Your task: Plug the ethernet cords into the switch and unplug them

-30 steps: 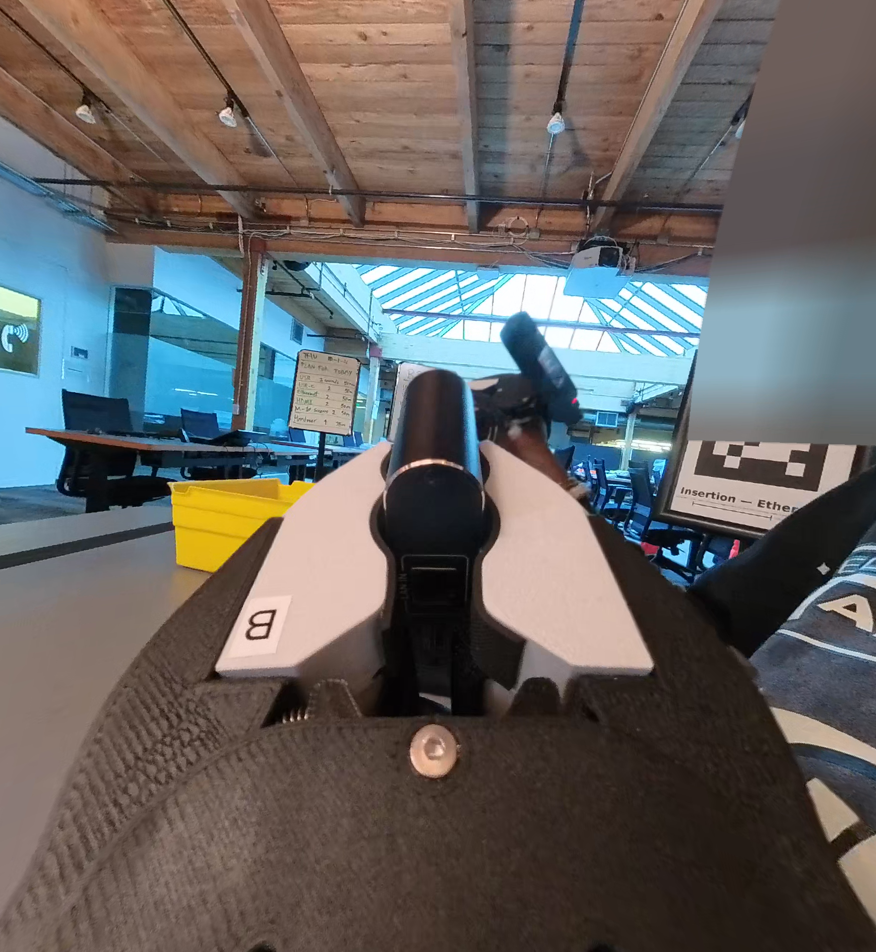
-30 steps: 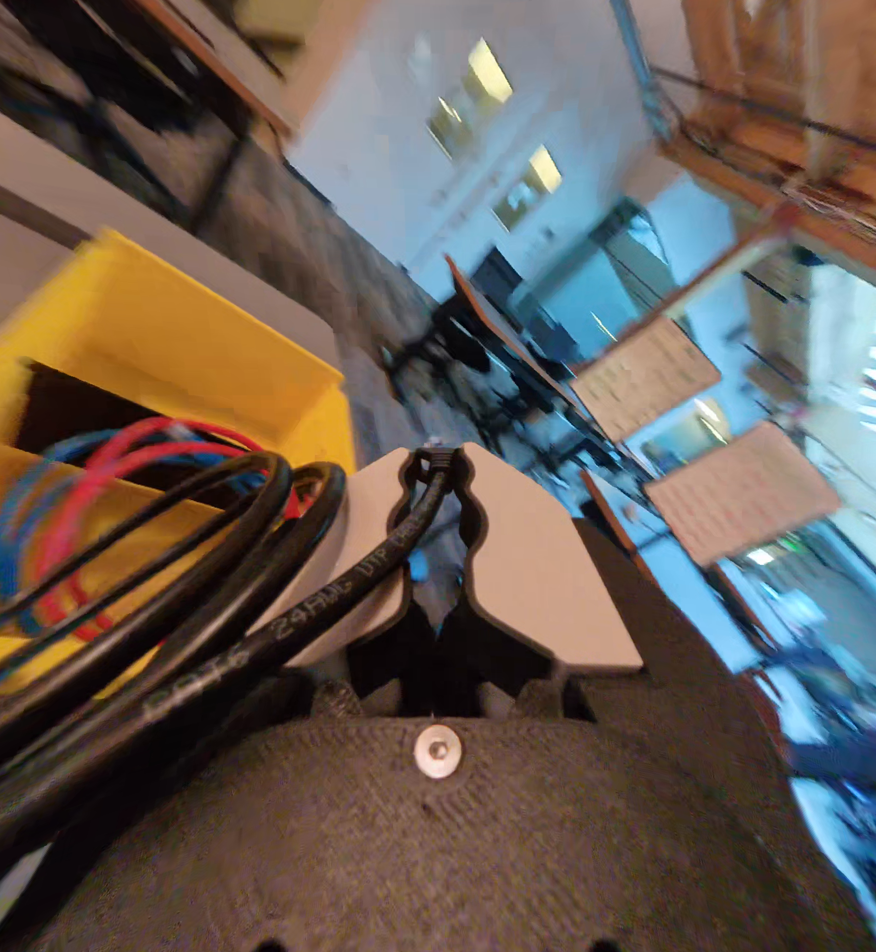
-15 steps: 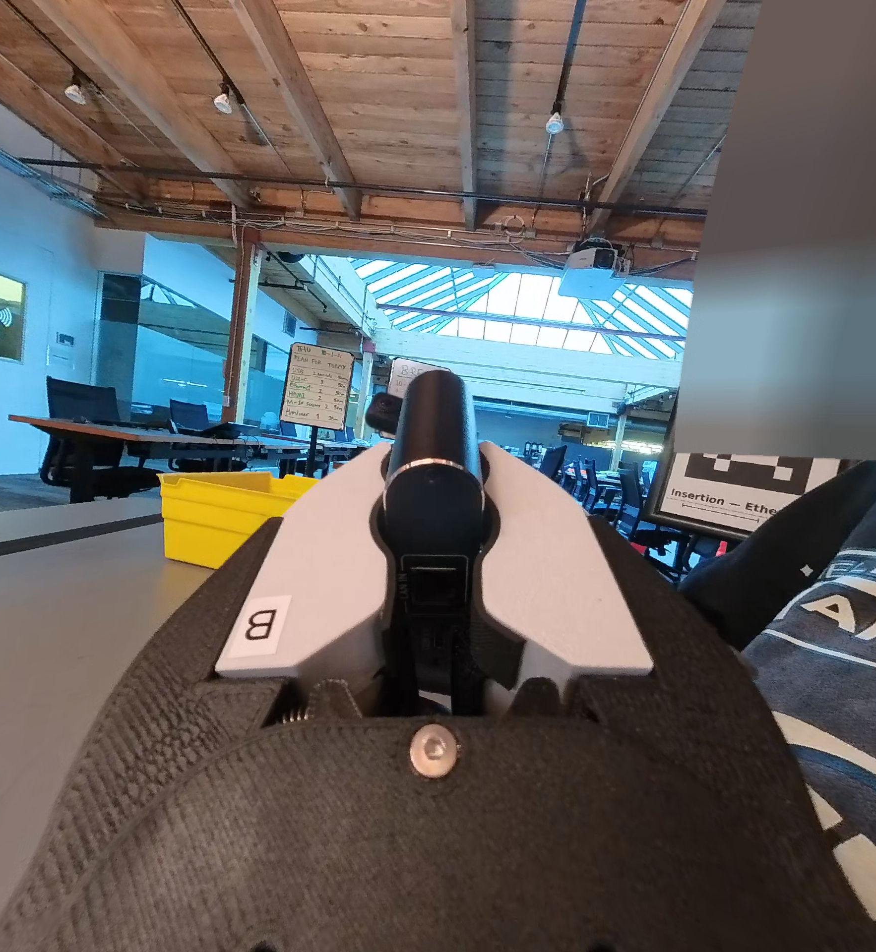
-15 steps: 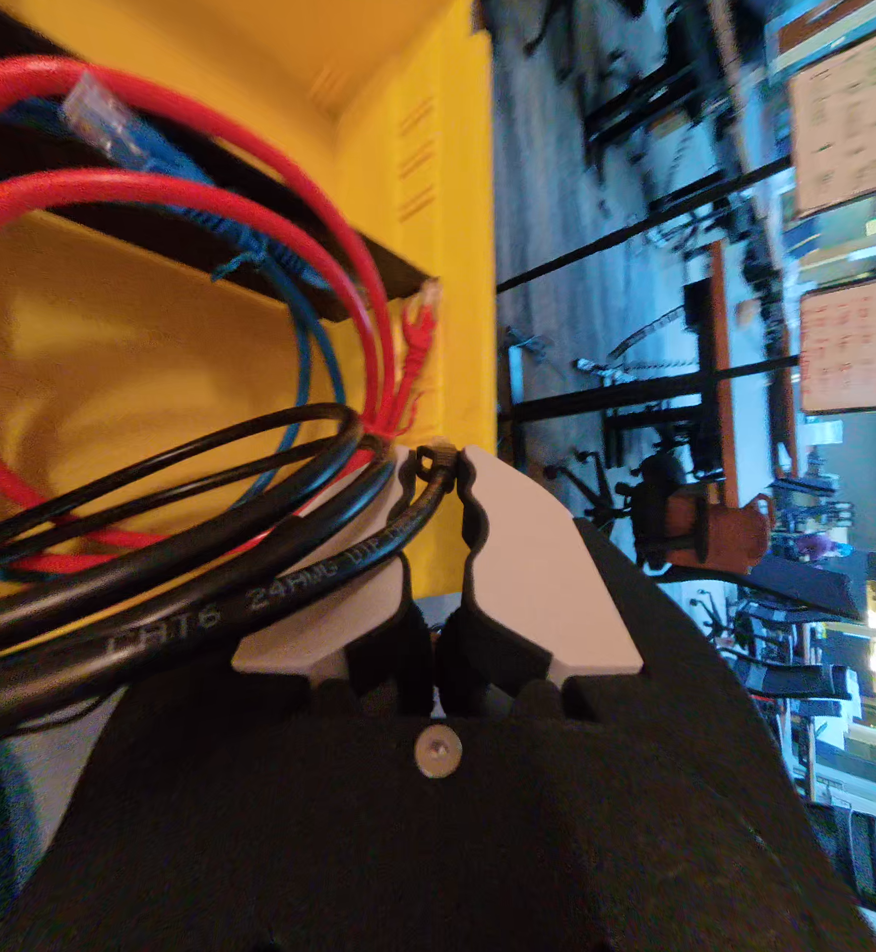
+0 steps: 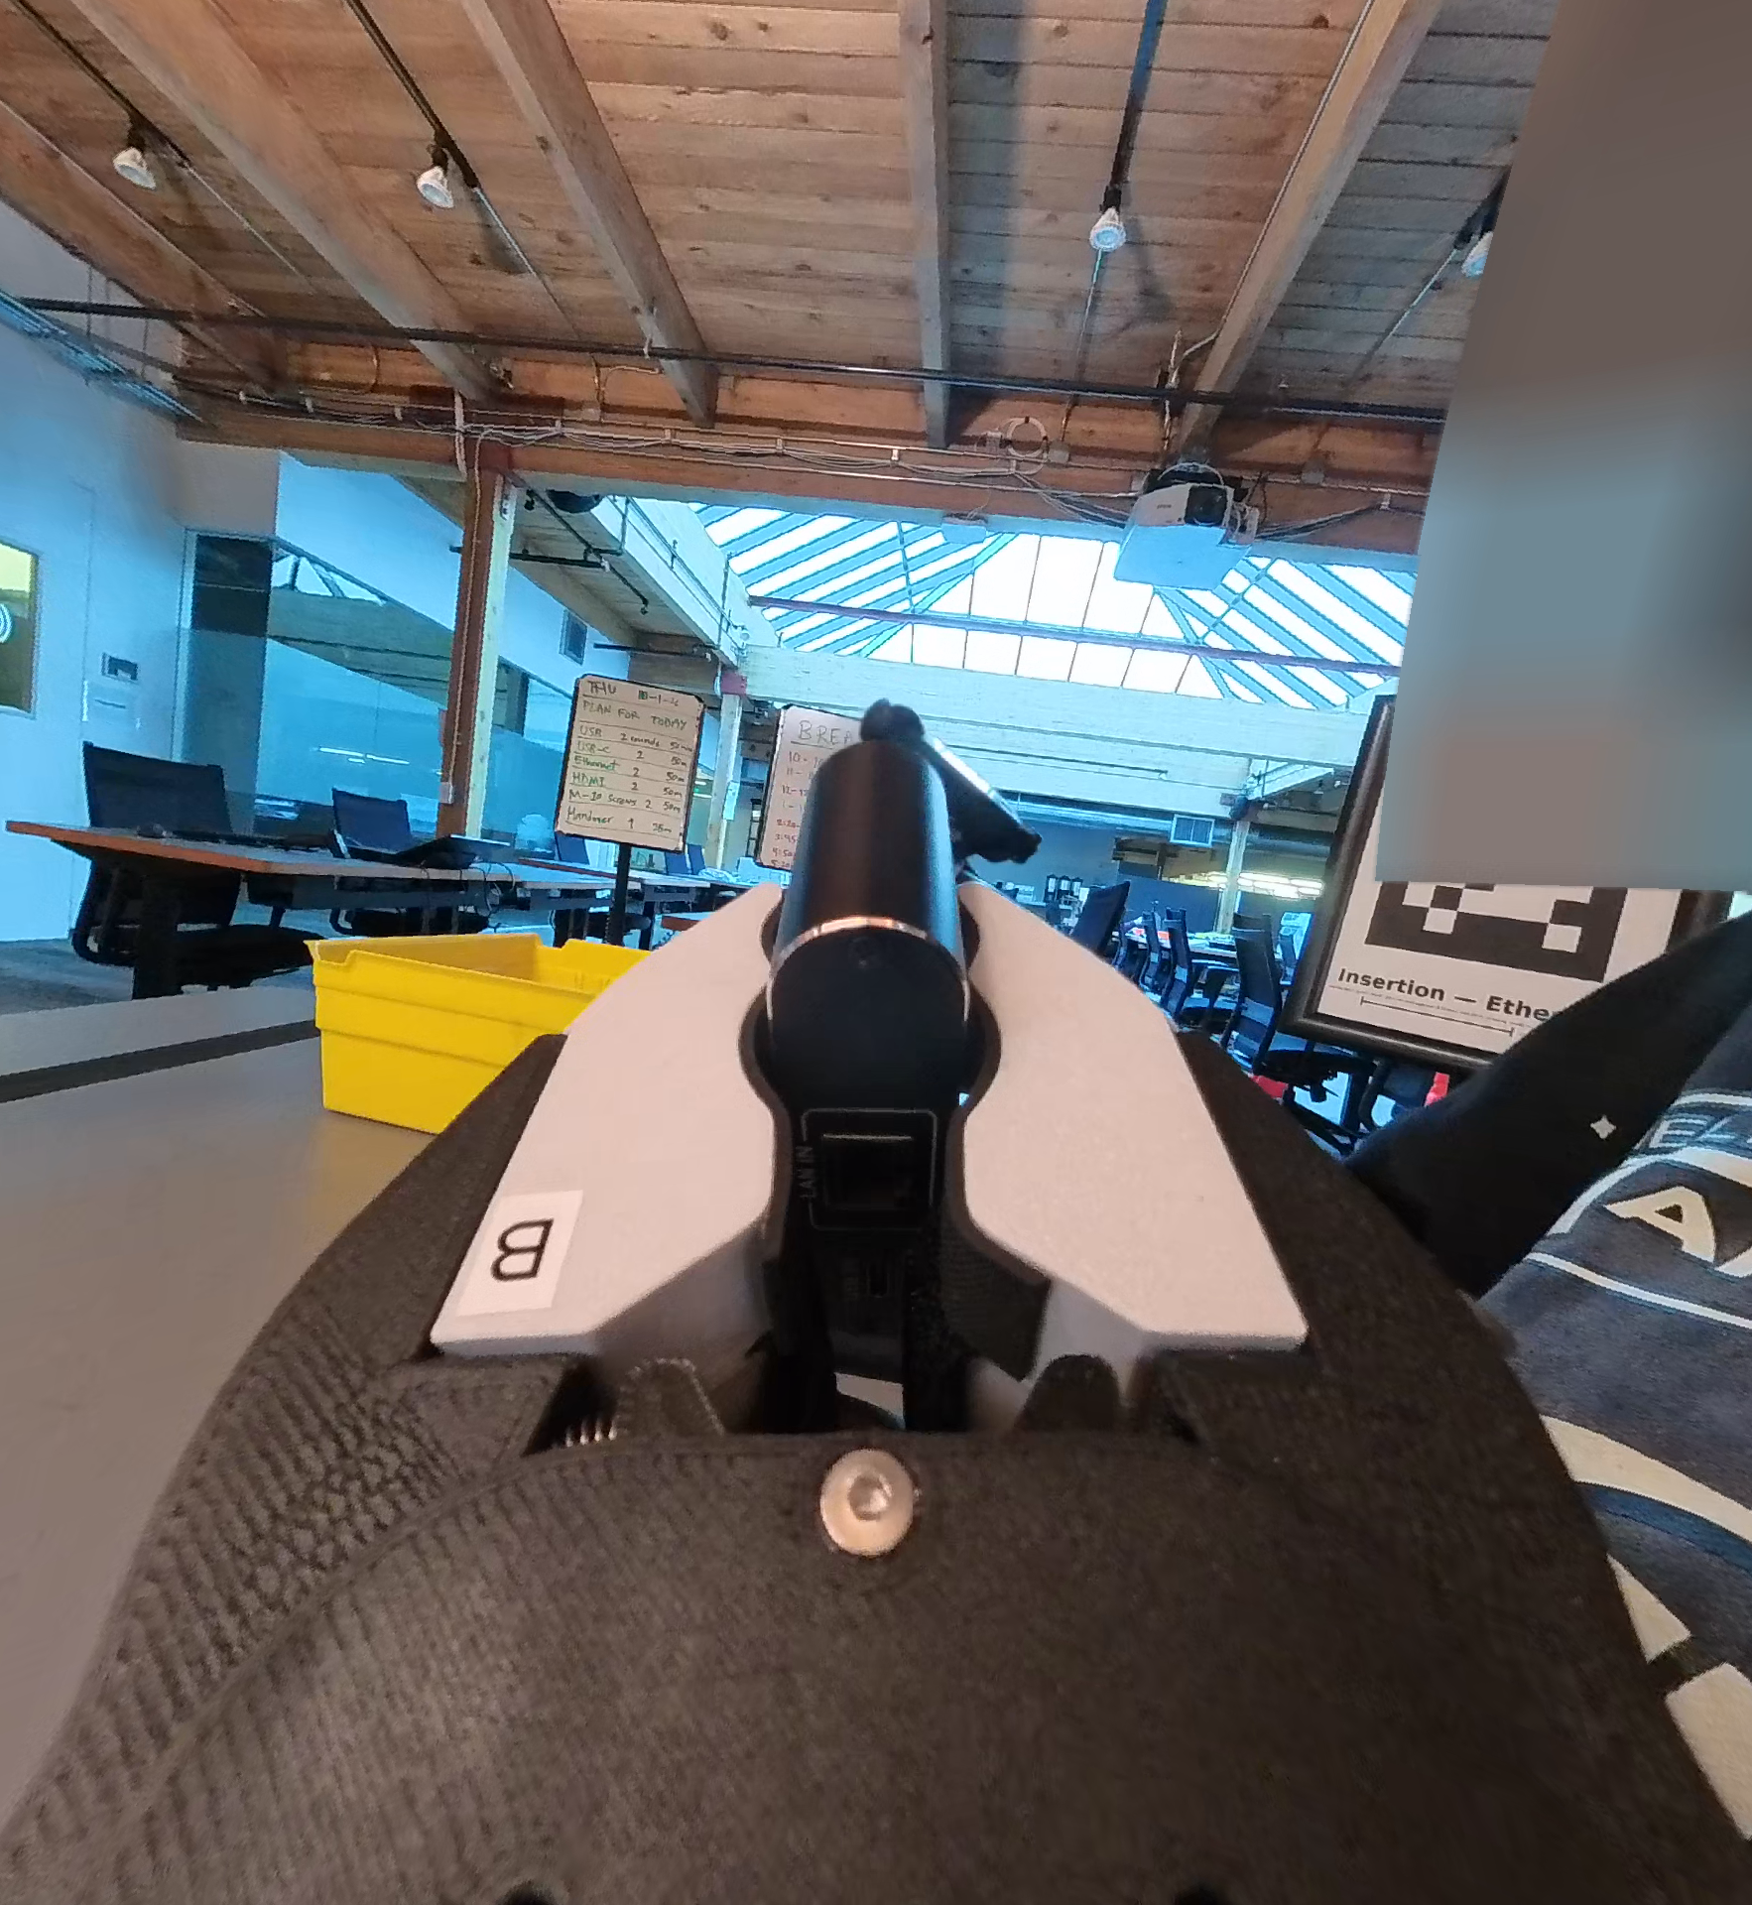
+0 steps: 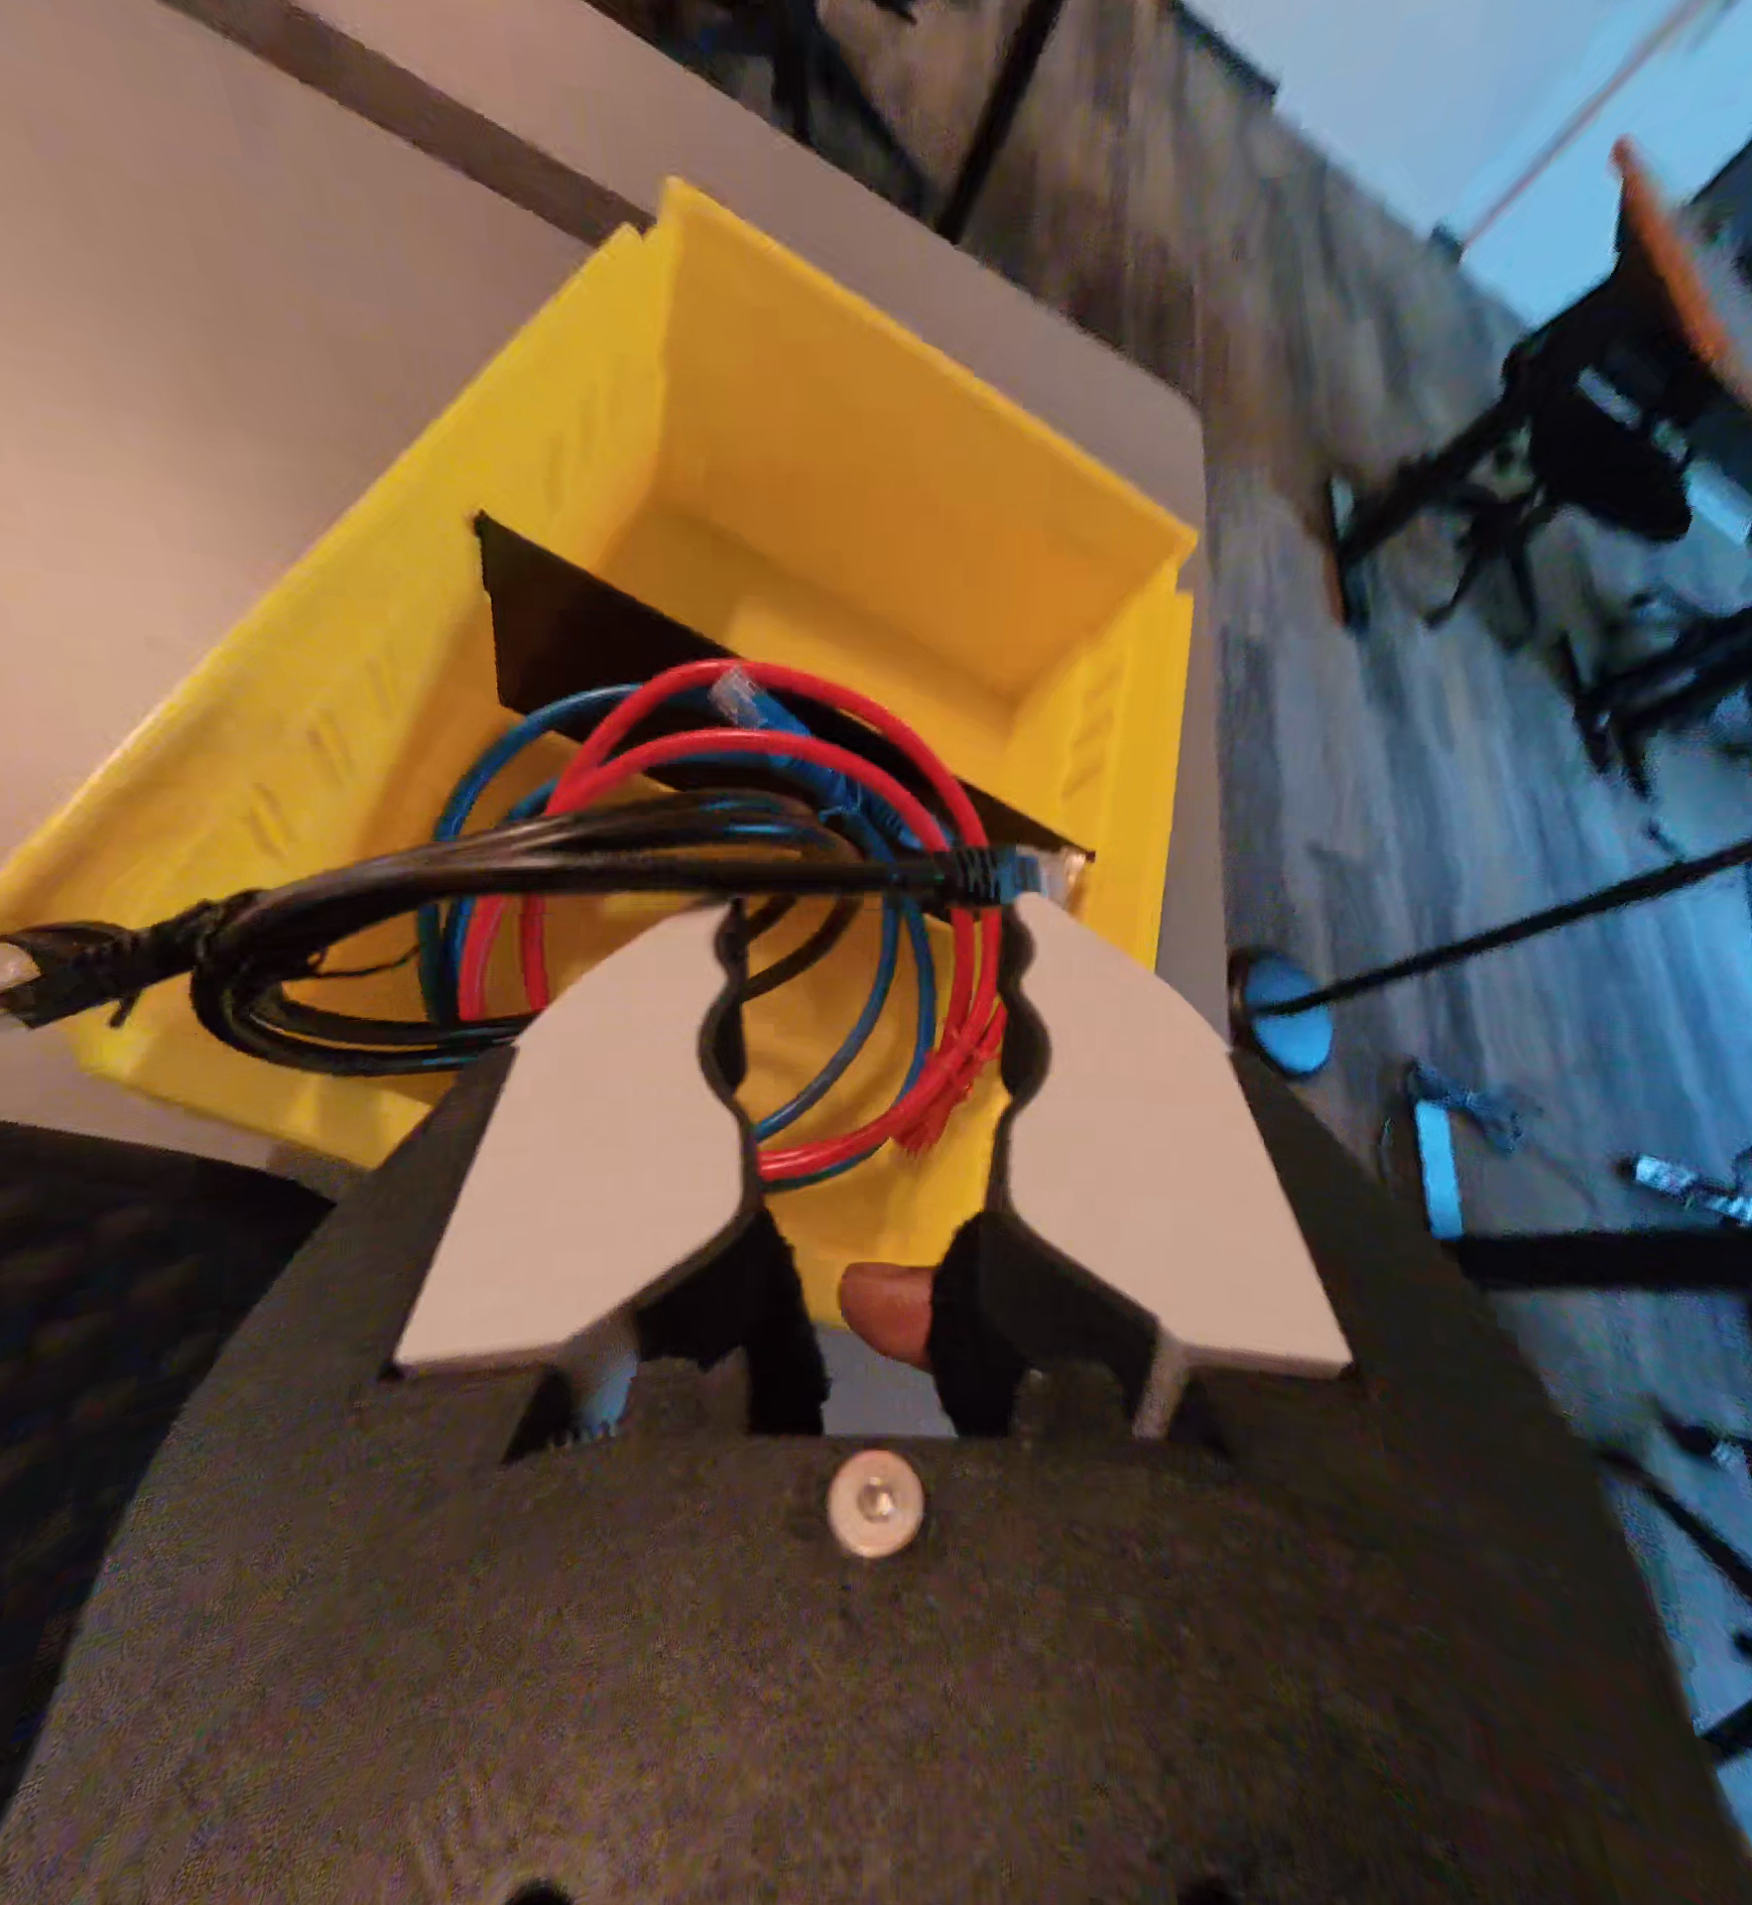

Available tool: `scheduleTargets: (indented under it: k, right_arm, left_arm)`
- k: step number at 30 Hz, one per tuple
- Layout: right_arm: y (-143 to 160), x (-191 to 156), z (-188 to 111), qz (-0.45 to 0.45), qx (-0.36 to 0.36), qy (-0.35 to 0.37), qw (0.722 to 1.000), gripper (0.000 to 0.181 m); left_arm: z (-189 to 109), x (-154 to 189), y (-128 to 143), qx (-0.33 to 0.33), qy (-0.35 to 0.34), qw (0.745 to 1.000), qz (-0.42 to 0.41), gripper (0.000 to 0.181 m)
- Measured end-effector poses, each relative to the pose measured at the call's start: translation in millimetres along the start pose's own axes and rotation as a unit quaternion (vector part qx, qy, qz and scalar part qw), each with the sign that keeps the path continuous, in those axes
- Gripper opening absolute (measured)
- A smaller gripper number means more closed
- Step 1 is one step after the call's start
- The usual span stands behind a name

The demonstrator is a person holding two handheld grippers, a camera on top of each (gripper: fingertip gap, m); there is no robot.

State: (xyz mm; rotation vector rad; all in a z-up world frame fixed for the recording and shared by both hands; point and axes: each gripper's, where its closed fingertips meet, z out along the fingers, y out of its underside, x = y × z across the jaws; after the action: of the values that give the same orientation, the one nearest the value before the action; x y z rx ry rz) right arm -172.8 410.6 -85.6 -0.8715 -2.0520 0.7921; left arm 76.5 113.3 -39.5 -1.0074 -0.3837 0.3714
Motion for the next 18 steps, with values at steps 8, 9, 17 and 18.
scheduleTargets:
  k: [8, 9, 17, 18]
  right_arm:
    - [-27.0, -13.8, 5.7, -0.267, 0.112, 0.068, 0.955, 0.070]
    - [-32.8, -20.2, 1.9, -0.312, 0.144, 0.079, 0.936, 0.065]
    - [-28.9, -38.1, 30.1, -0.386, 0.147, 0.087, 0.907, 0.048]
    - [-27.5, -42.9, 34.1, -0.381, 0.147, 0.072, 0.910, 0.044]
  left_arm:
    - [-0.4, -1.8, -0.1, -0.001, -0.003, 1.000, -0.004, 0.027]
    - [-0.4, -2.2, -0.1, -0.001, -0.004, 1.000, -0.006, 0.027]
    - [-0.4, -2.3, 0.3, -0.002, -0.002, 1.000, -0.013, 0.027]
    - [-0.3, -2.3, 0.5, -0.002, -0.002, 1.000, -0.013, 0.027]
